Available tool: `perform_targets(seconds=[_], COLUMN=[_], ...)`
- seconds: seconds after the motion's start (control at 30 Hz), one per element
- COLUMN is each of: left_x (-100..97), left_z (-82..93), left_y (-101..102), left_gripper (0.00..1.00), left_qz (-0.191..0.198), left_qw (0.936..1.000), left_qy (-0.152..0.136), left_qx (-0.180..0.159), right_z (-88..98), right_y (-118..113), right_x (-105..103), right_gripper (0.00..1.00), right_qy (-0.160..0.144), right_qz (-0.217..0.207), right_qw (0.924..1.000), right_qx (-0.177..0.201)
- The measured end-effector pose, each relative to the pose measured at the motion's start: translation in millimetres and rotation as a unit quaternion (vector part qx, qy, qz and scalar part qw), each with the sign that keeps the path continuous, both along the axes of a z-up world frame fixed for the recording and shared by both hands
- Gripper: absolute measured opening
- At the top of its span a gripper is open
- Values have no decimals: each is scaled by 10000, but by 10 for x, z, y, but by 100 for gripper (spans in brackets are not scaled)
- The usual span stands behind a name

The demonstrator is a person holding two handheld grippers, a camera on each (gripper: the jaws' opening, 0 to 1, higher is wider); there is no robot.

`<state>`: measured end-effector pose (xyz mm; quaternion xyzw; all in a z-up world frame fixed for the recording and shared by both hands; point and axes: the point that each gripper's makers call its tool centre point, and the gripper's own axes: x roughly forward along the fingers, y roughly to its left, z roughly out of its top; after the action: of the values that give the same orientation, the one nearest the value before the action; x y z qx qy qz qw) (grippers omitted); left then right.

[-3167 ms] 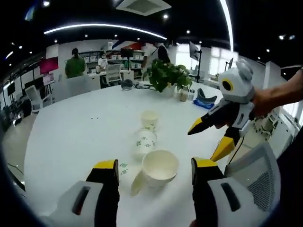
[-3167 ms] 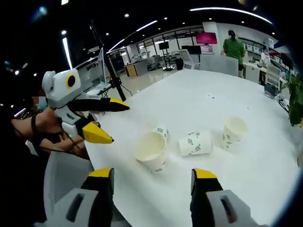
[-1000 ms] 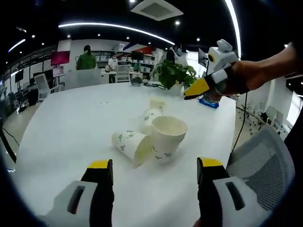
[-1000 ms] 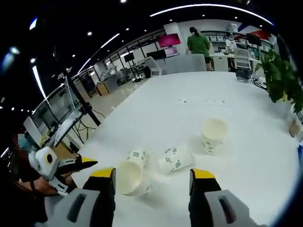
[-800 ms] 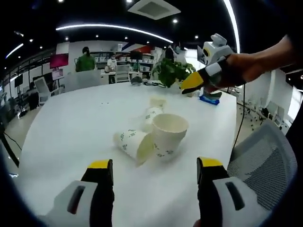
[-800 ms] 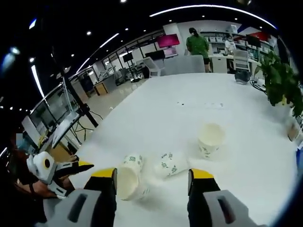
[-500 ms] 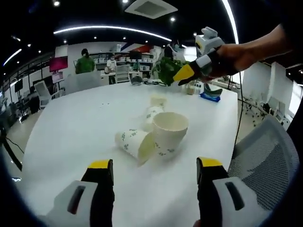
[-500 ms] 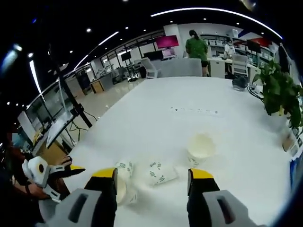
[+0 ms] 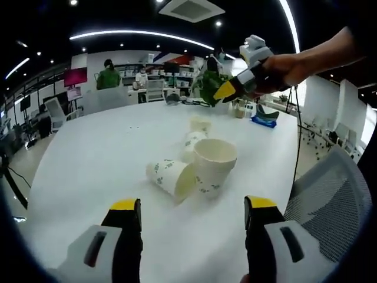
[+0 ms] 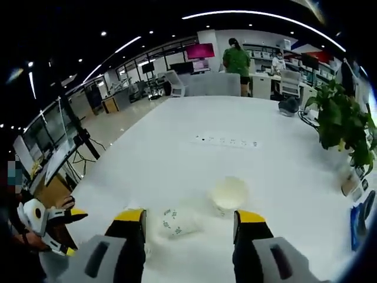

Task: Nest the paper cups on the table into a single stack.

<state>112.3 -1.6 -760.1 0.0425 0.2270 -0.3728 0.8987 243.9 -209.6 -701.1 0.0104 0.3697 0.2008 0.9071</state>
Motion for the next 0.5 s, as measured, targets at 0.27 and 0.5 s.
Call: perform_targets(seconds=[0.27,0.5], left_x=[-9,1], left_z=[8,0], left_y=[5,-2], left_gripper=[70,70], left_qz=[24,40], left_qw=[10000,10000], left_qy=[25,47], left_qx=[-11,-27], right_z=[-69,-167], right_y=[-85,-69], right_x=[58,199], right_gripper=[62,64], right_qy=[57,65], right_qz=[26,69], right_qw=[9994,9988], right_qx=[-343,-476])
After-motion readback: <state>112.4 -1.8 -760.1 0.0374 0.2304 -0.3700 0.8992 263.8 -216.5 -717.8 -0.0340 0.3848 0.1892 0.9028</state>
